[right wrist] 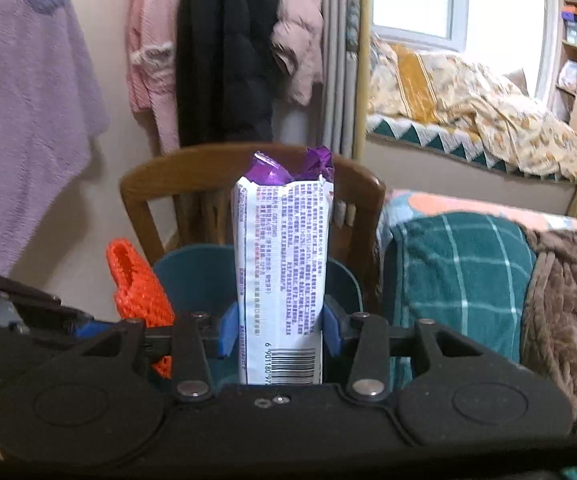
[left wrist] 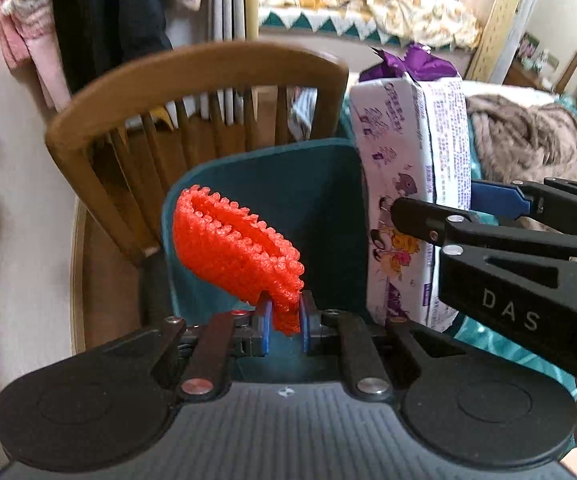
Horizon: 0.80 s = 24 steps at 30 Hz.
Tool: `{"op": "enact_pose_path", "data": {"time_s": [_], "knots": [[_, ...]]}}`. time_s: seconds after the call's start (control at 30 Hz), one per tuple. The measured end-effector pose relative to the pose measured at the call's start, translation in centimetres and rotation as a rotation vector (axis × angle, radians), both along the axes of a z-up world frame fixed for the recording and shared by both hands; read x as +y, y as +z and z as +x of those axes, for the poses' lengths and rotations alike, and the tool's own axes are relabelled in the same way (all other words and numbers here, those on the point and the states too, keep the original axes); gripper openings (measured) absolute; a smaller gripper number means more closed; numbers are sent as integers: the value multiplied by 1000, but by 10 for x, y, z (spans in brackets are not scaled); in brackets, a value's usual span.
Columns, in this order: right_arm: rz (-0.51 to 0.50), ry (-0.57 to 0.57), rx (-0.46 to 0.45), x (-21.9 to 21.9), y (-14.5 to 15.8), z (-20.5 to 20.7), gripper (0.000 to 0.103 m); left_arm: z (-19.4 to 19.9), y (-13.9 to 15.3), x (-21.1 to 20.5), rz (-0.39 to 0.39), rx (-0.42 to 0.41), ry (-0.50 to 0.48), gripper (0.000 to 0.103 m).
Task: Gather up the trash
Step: 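Raise both tools over the wastebasket and open both to drop the items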
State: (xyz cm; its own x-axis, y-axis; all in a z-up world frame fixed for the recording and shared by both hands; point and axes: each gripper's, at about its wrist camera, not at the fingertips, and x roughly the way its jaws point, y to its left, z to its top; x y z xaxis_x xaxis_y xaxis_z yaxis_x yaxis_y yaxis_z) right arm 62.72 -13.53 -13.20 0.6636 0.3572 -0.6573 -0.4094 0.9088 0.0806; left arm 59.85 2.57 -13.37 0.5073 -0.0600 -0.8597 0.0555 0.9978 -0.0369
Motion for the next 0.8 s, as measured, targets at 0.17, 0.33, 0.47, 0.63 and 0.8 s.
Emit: {"op": "enact_pose_path", "data": {"time_s": [0.17, 0.33, 0.47, 0.63, 0.8], "knots": [[-18, -15, 68, 6, -26, 5, 42, 11, -29, -4, 20, 73, -9, 13], [-53, -35, 145, 7, -45, 12, 43, 17, -50, -5, 44, 130, -27, 13], [-76, -28, 178, 11, -51, 12, 46, 22, -62, -5, 47, 170, -25, 13], [-95, -13, 205, 11, -54, 10, 50, 22, -70, -6, 47, 197, 0, 14], [-69, -37, 232, 2, -52, 10, 64, 17, -68, -8, 46, 188, 16, 23]]}}
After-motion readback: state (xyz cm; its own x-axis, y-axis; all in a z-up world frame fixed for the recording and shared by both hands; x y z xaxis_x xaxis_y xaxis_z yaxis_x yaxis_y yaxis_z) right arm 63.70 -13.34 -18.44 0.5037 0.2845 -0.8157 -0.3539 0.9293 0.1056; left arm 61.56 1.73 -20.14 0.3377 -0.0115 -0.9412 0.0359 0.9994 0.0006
